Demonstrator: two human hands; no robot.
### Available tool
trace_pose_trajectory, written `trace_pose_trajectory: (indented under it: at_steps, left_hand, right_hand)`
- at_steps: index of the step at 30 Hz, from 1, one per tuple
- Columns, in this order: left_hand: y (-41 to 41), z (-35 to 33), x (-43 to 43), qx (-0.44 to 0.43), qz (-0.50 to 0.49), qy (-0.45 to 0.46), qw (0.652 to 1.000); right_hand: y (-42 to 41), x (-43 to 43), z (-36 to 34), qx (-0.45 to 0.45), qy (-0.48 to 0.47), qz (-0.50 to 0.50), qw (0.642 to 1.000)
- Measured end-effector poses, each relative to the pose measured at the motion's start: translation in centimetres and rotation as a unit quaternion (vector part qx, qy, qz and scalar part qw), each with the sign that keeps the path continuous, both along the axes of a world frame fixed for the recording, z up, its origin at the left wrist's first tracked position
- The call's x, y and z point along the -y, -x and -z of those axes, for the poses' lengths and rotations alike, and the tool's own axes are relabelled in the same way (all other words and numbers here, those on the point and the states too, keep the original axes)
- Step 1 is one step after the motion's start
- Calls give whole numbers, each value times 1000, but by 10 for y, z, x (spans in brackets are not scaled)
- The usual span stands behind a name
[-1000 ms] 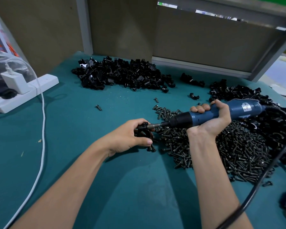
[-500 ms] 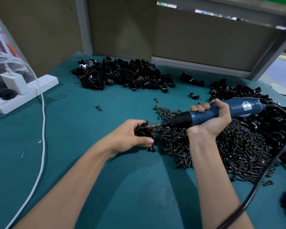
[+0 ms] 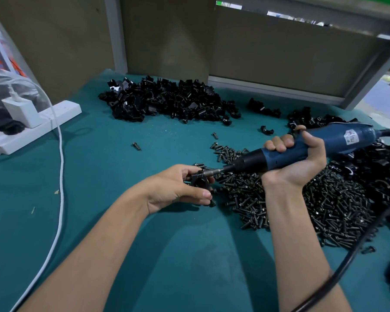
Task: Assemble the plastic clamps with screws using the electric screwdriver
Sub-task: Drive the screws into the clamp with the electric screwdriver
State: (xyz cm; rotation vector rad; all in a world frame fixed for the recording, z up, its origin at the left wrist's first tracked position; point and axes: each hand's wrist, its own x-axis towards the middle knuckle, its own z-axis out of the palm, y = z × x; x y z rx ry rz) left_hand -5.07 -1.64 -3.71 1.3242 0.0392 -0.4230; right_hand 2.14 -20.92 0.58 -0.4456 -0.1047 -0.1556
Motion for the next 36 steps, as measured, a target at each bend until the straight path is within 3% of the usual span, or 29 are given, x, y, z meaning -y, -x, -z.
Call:
trace_pose_trajectory:
  at_steps: [4, 10, 18, 26, 36]
  left_hand:
    - [-1, 1, -2, -17, 15, 21, 1000]
    - [-4, 0, -7, -57, 6, 31, 998]
    - [-3, 1, -12, -100, 26, 81, 991]
    - [-6, 5, -14, -62, -71, 122, 988]
    - [-7, 4, -16, -24, -89, 115, 989]
  right_hand:
    - [1, 4, -1, 21, 6, -4, 1000]
    - [0, -2, -2, -49, -3, 28, 998]
    - [2, -2, -3, 14, 68, 45, 997]
    - [1, 5, -4, 8, 31, 36, 999]
    - [-2, 4, -2, -19, 22, 24, 999]
